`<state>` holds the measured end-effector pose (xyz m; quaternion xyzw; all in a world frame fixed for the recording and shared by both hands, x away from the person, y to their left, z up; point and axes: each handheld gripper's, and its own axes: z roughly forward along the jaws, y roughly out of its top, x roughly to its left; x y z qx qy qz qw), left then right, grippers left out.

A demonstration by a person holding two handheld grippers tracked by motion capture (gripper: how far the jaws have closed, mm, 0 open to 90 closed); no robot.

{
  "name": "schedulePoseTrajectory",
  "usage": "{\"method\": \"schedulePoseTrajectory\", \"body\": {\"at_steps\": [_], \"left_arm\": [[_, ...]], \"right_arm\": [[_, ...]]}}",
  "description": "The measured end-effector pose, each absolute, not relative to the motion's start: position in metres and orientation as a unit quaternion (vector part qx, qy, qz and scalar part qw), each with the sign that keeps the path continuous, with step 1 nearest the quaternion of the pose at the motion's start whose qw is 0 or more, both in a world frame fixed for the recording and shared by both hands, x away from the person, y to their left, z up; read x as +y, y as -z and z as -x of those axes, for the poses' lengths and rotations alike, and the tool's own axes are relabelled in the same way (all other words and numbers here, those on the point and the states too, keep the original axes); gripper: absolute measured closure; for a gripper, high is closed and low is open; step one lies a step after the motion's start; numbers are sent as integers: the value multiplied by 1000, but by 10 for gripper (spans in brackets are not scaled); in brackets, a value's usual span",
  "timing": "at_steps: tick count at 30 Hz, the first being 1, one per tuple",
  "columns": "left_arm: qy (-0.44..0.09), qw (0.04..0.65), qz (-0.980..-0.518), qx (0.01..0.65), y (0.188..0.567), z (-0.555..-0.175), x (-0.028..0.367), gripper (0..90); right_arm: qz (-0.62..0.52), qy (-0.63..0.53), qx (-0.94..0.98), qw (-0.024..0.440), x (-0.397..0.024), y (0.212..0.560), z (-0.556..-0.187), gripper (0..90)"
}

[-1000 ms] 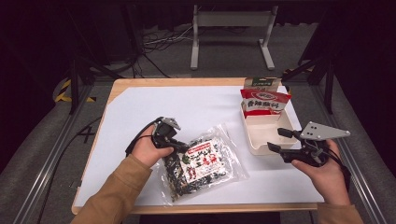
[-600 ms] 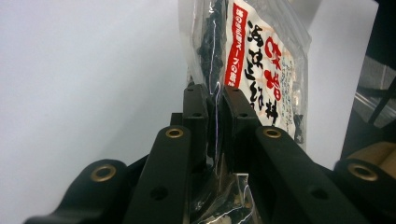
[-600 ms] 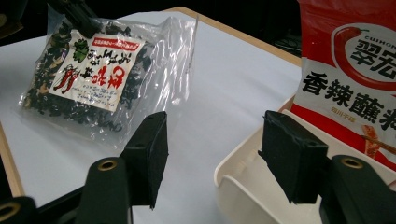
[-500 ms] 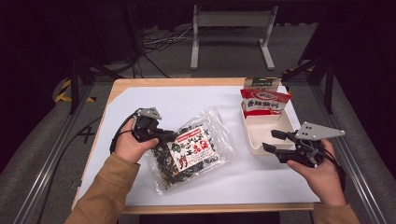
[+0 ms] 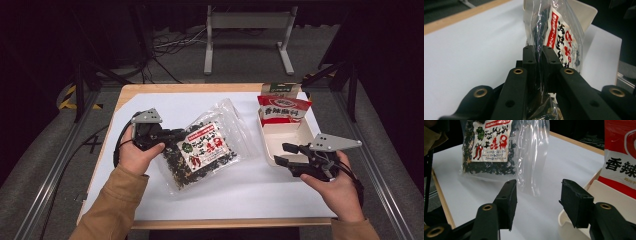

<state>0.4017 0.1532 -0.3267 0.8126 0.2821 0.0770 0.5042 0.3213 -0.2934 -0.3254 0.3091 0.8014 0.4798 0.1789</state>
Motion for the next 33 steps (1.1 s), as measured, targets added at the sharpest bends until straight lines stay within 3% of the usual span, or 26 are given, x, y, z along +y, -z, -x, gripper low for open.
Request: {"method": "schedulePoseTrajectory", "body": {"at_steps": [17, 33], "left_arm": [[-145, 562, -768, 271, 310, -385, 161, 850], [-137, 598, -748, 251, 304, -376, 159, 860]], "right_arm": [[-297, -477, 818, 124, -254, 350, -326, 492], [-323, -526, 780, 103, -228, 371, -336, 492]]}}
